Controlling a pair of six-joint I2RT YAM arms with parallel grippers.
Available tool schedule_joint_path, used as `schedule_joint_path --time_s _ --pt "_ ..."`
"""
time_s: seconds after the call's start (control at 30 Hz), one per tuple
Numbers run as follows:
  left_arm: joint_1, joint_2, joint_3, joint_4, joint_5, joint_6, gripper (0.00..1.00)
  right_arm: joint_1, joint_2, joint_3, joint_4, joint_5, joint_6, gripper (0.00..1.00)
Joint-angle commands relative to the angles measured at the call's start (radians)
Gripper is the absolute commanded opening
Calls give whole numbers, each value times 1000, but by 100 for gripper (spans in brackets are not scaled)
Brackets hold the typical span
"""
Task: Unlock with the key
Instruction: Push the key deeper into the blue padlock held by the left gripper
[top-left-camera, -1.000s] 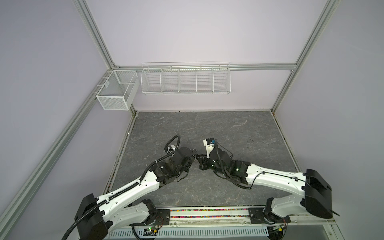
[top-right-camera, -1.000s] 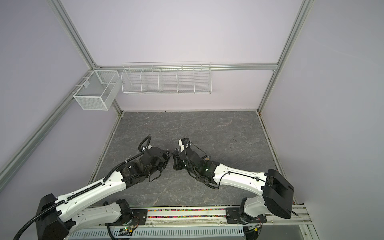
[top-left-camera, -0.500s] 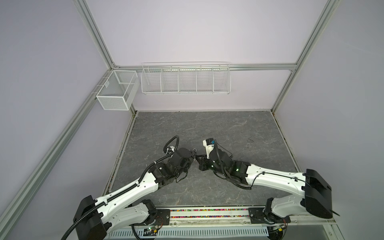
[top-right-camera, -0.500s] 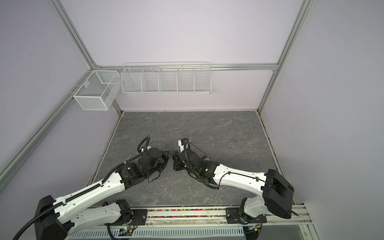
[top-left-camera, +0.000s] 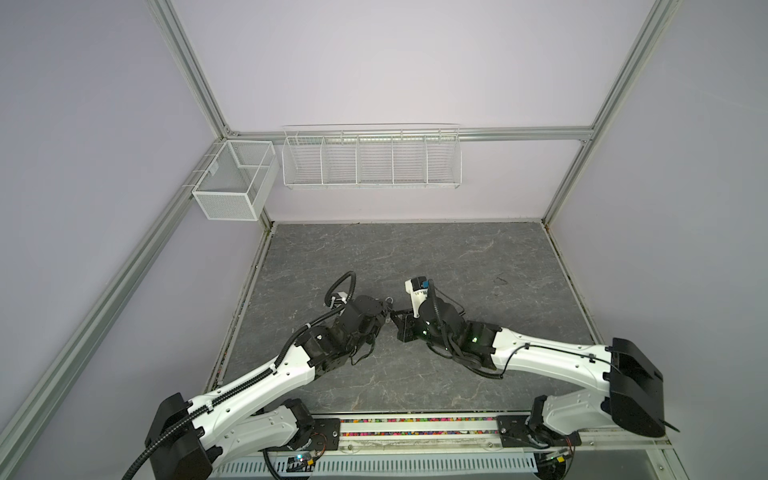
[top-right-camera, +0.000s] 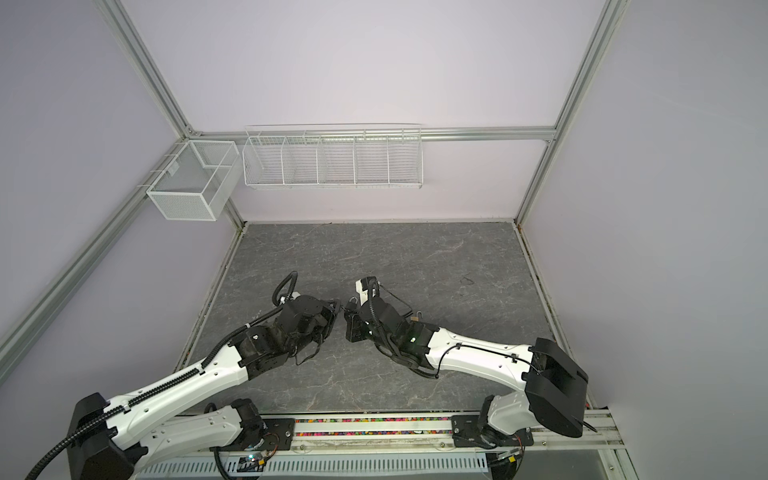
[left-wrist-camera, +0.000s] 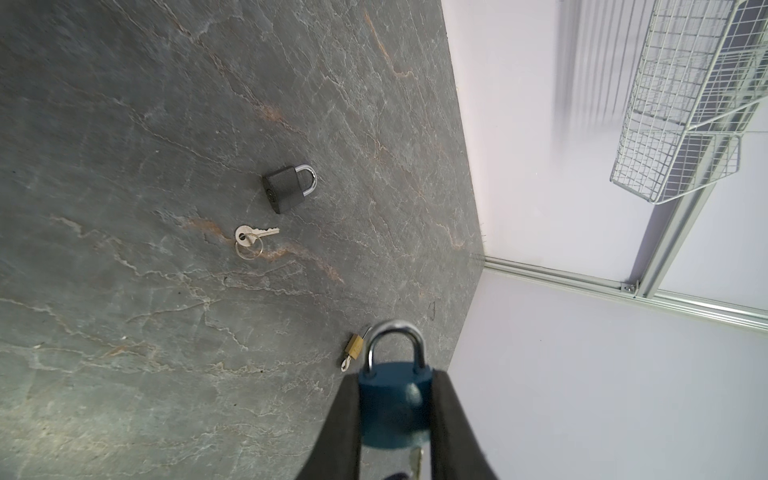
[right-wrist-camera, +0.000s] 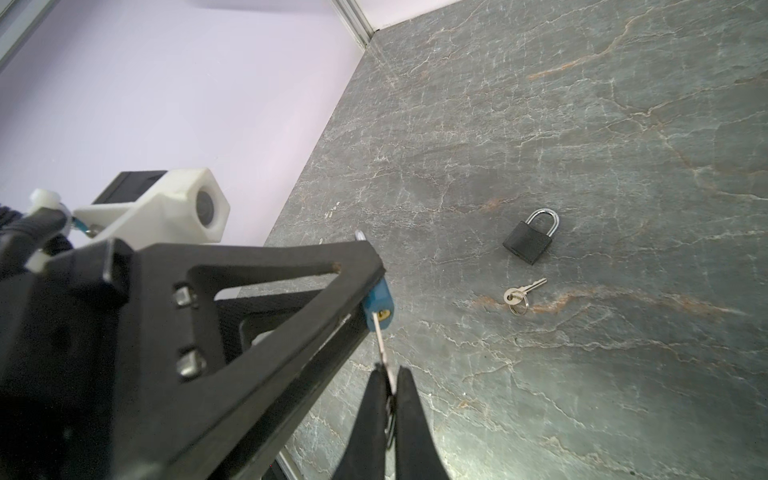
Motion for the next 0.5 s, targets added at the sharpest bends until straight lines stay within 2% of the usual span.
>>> schedule_joint_path --time_s 0.0,0.47 --pt "5 -13 -14 18 -24 -21 0 6 -6 -20 15 -3 -7 6" --pt "4 -22 -24 42 2 -24 0 5 0 22 -19 41 -35 6"
